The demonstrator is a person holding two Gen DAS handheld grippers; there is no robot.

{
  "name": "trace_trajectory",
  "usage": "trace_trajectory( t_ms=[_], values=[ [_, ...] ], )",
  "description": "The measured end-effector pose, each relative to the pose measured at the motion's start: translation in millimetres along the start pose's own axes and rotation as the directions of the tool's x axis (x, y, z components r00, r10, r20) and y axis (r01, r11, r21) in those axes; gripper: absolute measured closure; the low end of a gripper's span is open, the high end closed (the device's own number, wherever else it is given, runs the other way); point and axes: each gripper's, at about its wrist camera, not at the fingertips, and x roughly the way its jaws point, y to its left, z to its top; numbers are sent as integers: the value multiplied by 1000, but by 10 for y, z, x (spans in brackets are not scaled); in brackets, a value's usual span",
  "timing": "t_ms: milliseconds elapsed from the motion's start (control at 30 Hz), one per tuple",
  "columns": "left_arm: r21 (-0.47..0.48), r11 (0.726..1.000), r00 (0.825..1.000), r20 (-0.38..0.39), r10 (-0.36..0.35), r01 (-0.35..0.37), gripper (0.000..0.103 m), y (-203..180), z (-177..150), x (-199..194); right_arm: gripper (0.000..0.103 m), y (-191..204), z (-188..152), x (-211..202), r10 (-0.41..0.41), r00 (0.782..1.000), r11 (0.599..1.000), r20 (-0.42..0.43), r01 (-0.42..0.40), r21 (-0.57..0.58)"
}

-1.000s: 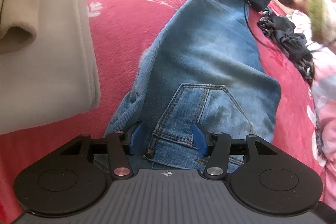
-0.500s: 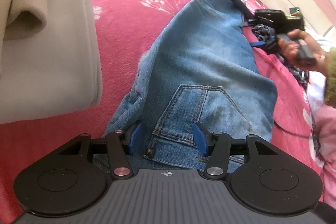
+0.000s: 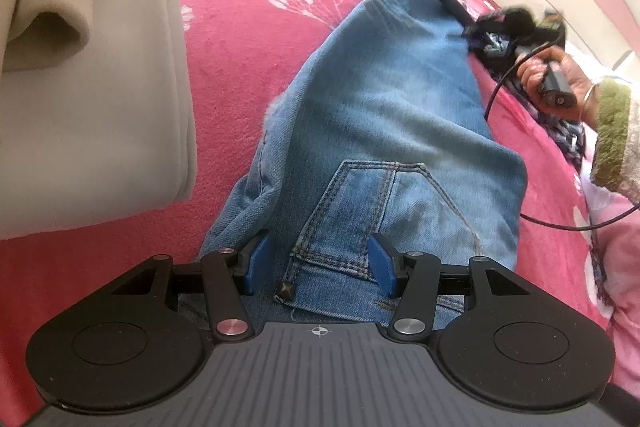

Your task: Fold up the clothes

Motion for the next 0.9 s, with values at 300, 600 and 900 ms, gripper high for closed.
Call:
trace_trajectory(
  t_ms=[300,600,900],
  values=[
    [37,999,1000,-6,16,-16,51,-44,3,19,92,33,43,300,-194,981,961,14,193,-197],
    [52,999,1000,-8,4,-4,51,-14,15,10,61,299,0,-425,-205,967,941,154,238,-241],
    [63,998,1000,-7,-10,10,50,10,-15,-23,64,1428,-1010,-55,25,989,764,-149,-115,-635]
  ],
)
